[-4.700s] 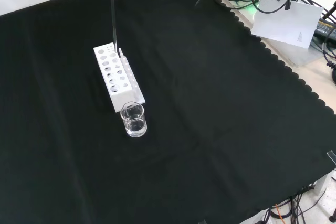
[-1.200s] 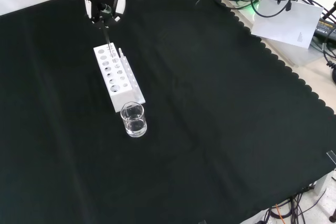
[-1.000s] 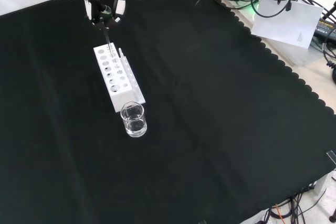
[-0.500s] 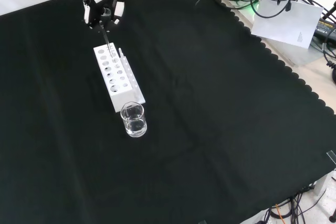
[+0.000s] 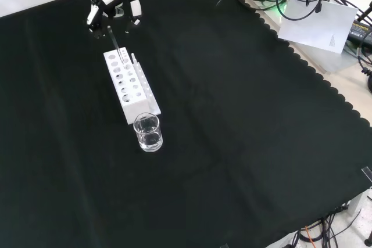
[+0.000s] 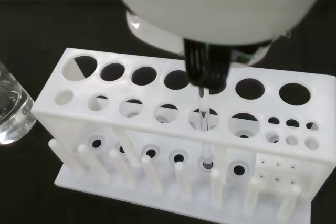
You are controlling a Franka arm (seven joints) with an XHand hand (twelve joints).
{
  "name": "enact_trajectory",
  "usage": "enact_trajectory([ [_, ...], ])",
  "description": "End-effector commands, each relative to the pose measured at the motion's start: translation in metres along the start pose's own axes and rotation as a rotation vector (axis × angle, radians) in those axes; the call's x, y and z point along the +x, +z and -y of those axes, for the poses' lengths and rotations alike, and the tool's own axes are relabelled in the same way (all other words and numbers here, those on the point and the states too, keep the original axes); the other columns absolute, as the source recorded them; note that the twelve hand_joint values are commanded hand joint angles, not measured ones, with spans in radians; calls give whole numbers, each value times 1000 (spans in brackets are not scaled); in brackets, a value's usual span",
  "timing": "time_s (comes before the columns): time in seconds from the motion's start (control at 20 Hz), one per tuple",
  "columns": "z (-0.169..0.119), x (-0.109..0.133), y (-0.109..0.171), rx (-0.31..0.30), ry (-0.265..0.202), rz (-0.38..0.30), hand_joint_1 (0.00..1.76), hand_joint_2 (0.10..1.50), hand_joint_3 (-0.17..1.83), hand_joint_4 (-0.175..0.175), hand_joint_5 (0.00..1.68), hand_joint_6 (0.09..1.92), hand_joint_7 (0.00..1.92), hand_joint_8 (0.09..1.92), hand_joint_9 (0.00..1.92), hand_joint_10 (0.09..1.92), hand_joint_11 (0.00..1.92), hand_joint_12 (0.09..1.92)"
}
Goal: Put the glass rod back on the white test tube rack.
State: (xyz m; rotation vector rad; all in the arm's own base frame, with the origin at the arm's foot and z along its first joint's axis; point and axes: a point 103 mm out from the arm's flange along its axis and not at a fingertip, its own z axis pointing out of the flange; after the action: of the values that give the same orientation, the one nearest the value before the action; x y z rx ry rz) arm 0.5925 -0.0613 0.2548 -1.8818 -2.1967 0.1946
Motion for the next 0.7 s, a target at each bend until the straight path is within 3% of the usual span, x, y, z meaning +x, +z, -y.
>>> enact_trajectory([
  [0.05, 4, -4, -10, -15, 3, 8, 1394, 326, 897, -126, 320, 675, 822, 735, 1699, 836, 1920, 1069],
  [0.3, 8, -12, -25, -28, 39, 24, 1392, 326, 894, -123, 324, 655, 817, 736, 1698, 835, 1920, 1076],
  [0.7, 19, -28, -43, -64, 58, 28, 1384, 327, 890, -126, 338, 649, 813, 735, 1700, 831, 1920, 1085],
])
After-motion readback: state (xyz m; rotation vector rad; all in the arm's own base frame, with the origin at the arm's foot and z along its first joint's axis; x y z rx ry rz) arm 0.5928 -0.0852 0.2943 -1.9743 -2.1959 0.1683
